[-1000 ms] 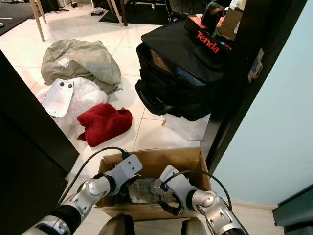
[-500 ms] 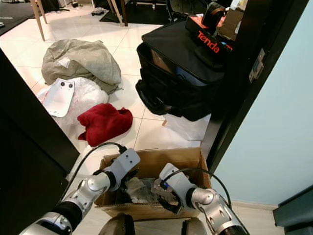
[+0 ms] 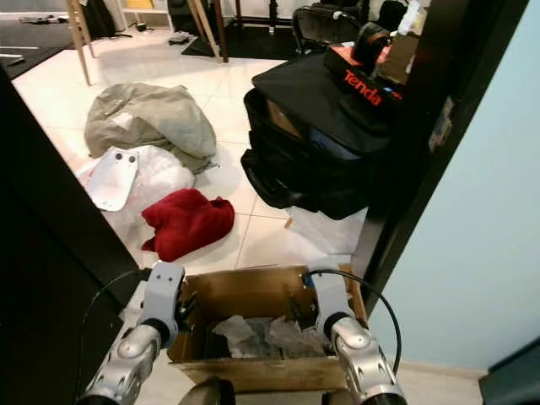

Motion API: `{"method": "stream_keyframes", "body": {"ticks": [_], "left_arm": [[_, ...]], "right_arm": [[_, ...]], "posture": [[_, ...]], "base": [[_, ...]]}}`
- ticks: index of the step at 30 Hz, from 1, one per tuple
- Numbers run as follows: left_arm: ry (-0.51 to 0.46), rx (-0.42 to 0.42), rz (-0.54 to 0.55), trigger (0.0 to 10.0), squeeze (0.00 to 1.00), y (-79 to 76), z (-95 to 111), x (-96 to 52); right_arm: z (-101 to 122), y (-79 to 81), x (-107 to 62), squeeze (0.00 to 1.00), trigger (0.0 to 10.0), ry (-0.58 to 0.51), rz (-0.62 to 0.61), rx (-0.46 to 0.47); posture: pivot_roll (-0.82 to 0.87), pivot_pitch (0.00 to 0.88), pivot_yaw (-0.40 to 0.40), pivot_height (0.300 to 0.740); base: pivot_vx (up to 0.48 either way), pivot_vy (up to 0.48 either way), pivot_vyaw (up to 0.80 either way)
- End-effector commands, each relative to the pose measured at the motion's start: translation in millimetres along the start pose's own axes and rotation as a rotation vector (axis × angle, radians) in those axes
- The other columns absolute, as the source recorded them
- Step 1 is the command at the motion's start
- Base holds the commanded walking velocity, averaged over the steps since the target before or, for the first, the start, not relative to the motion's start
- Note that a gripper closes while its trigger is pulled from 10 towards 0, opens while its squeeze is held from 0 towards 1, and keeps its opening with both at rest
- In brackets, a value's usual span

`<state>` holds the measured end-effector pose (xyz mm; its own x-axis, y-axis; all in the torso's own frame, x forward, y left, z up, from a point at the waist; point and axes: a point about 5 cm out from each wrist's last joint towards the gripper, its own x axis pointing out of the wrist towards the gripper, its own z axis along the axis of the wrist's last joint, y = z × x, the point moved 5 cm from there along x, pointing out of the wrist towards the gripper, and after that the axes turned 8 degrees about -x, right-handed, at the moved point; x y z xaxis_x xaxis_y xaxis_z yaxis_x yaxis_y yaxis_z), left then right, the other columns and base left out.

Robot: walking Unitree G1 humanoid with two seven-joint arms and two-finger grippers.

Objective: Clean up the room

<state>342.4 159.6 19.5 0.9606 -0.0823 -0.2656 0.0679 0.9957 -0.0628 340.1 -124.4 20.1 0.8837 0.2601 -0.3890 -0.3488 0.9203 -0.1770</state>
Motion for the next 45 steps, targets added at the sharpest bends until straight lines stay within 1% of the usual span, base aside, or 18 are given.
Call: {"method": "stream_keyframes", "body": {"ticks": [1, 4, 6, 8, 16, 22, 24, 25, 35, 39, 45], "left_arm": [[-0.007, -0.011, -0.001, 10.0, 0.00, -3.8, 0, -1.7], [-0.045, -0.031, 0.000, 10.0, 0.00, -11.3, 6, -4.1], [-0.046, -0.037, -0.005, 10.0, 0.00, -13.4, 9, -4.8], [-0.046, -0.037, -0.005, 10.0, 0.00, -13.4, 9, -4.8], [-0.048, -0.021, -0.013, 10.0, 0.00, -13.6, 16, -8.3], [-0.050, -0.022, -0.021, 10.0, 0.00, -15.6, 19, -10.3], [-0.053, -0.032, -0.036, 10.0, 0.00, -19.8, 21, -11.4], [-0.051, -0.029, -0.051, 10.0, 0.00, -24.0, 22, -12.5], [-0.052, 0.002, -0.087, 10.0, 0.00, -31.0, 27, -13.5], [-0.046, 0.012, -0.100, 10.0, 0.00, -32.9, 28, -13.9], [-0.033, -0.026, -0.085, 10.0, 0.00, -32.7, 26, -13.4]], "right_arm": [[-10, 2.7, -2.1, 0.00, 10.0, 0.022, -0.007, 0.044], [-8, 6.7, -0.9, 0.00, 10.0, 0.005, -0.005, 0.059], [-7, 6.9, -0.2, 0.00, 10.0, 0.006, -0.008, 0.060], [-7, 6.9, -0.2, 0.00, 10.0, 0.006, -0.008, 0.060], [-8, 3.2, -0.6, 0.00, 10.0, 0.009, -0.032, 0.073], [-9, 3.6, -1.3, 0.00, 10.0, 0.009, -0.042, 0.082], [-10, 4.6, -1.8, 0.00, 10.0, 0.008, -0.042, 0.082], [-11, 5.7, -2.1, 0.00, 10.0, 0.010, -0.042, 0.081], [-12, 5.6, -3.2, 0.00, 10.0, 0.010, -0.049, 0.092], [-13, 4.9, -3.3, 0.00, 10.0, 0.010, -0.053, 0.093], [-13, 3.4, -3.5, 0.00, 10.0, 0.012, -0.056, 0.089]], "posture": [[0.03, 0.091, 0.018, 0.632], [0.03, 0.089, 0.014, 0.647], [0.03, 0.091, 0.012, 0.657], [0.03, 0.091, 0.012, 0.657], [0.03, 0.092, 0.022, 0.681], [0.03, 0.093, 0.028, 0.681], [0.03, 0.093, 0.032, 0.681], [0.03, 0.094, 0.035, 0.681], [0.03, 0.092, 0.041, 0.681], [0.03, 0.090, 0.042, 0.681], [0.02, 0.087, 0.038, 0.681]], "base": [[0.000, 0.000, 0.00], [0.000, 0.000, 0.00], [0.000, 0.000, 0.00], [0.000, 0.000, 0.00], [0.000, 0.000, 0.00], [0.000, 0.000, 0.00], [0.000, 0.000, 0.00], [0.000, 0.000, 0.00], [0.000, 0.000, 0.00], [0.000, -0.480, 0.00], [0.000, -0.080, 0.00]]}}
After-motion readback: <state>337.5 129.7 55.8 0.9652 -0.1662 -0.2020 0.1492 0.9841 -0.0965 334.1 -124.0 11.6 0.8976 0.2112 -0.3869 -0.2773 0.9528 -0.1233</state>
